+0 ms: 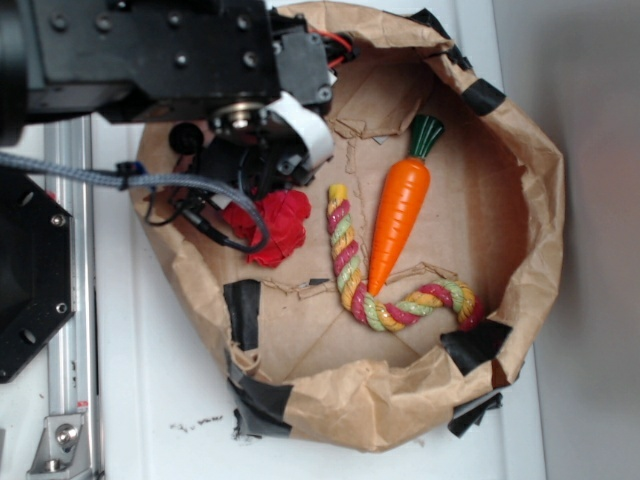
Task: Grab the black box.
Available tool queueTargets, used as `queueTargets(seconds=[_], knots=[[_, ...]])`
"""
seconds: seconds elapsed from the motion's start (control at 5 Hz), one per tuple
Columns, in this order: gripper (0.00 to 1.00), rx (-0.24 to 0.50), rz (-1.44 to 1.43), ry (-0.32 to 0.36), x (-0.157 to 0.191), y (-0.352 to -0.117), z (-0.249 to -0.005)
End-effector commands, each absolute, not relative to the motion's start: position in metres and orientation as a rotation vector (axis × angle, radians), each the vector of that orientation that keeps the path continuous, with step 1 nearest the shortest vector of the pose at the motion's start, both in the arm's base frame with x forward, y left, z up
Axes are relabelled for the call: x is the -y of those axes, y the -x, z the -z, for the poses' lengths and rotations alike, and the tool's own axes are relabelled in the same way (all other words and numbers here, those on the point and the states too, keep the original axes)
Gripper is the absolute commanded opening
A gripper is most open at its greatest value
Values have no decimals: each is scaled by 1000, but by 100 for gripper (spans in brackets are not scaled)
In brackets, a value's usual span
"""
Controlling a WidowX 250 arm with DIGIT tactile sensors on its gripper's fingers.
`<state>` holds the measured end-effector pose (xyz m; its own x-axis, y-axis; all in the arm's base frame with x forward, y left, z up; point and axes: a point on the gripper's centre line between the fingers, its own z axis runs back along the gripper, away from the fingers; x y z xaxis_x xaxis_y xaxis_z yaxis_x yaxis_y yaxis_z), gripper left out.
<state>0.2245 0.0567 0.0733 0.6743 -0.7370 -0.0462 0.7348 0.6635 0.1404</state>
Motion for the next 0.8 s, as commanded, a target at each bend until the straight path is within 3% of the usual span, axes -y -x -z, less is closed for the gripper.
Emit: queueTargets(seconds=[0.0,0.2,0.4,0.6], knots=[[100,39,898,-112,-64,-232,-62],[100,50,945,-46,-56,-240,-44],[100,83,1007,-55,-47,-249,-21],[100,100,1034,-47,-43,-250,-17]])
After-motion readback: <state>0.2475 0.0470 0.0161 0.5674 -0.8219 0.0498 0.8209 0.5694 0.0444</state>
